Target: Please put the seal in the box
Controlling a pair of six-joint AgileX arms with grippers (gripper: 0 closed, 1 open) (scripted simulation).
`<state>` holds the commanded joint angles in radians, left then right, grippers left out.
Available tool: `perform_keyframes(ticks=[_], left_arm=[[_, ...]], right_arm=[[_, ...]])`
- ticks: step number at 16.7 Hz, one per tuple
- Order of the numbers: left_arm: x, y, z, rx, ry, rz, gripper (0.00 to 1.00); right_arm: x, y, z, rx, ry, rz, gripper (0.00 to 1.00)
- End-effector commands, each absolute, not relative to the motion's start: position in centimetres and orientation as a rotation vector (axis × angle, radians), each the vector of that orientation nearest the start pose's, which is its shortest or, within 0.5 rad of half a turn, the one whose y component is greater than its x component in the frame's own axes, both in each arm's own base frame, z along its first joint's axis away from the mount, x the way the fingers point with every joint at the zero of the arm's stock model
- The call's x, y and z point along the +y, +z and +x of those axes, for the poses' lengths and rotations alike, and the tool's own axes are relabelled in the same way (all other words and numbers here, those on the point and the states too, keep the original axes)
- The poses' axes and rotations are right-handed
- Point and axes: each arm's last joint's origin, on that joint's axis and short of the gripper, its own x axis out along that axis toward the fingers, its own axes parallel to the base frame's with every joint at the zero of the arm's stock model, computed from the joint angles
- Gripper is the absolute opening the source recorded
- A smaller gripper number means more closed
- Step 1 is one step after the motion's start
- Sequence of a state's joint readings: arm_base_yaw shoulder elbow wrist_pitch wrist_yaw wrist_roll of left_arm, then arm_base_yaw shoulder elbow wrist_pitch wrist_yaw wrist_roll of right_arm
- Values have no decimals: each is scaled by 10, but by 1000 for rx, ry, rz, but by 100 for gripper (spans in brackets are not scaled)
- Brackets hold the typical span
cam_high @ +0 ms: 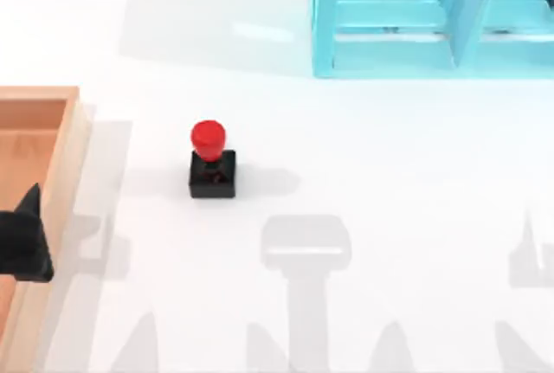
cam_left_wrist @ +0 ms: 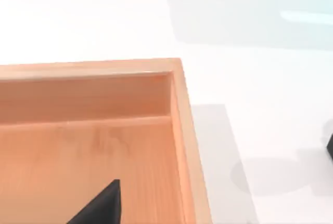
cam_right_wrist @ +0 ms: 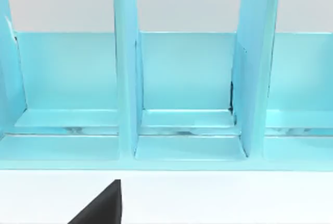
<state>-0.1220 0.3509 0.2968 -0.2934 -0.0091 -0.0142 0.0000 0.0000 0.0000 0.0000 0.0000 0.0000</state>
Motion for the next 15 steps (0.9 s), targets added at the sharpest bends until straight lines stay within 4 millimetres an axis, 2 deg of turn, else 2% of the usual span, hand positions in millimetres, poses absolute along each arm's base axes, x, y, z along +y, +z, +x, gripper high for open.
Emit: perform_keyframes(ticks=[2,5,8,10,13,15], left_arm=[[-22,232,129,464,-151,6,100],[-38,284,156,613,-214,-11,100],[-62,336,195,729,-271,-44,100],[-82,363,225,798,-298,-73,100],[-115,384,274,909,-309,-112,100],[-138,381,307,1002,-291,-125,100]], right_arm=[[-1,160,106,0,0,0,100],[-1,160,106,0,0,0,100],[-1,160,106,0,0,0,100],[-1,160,106,0,0,0,100],[-1,160,106,0,0,0,100],[-1,160,106,0,0,0,100]])
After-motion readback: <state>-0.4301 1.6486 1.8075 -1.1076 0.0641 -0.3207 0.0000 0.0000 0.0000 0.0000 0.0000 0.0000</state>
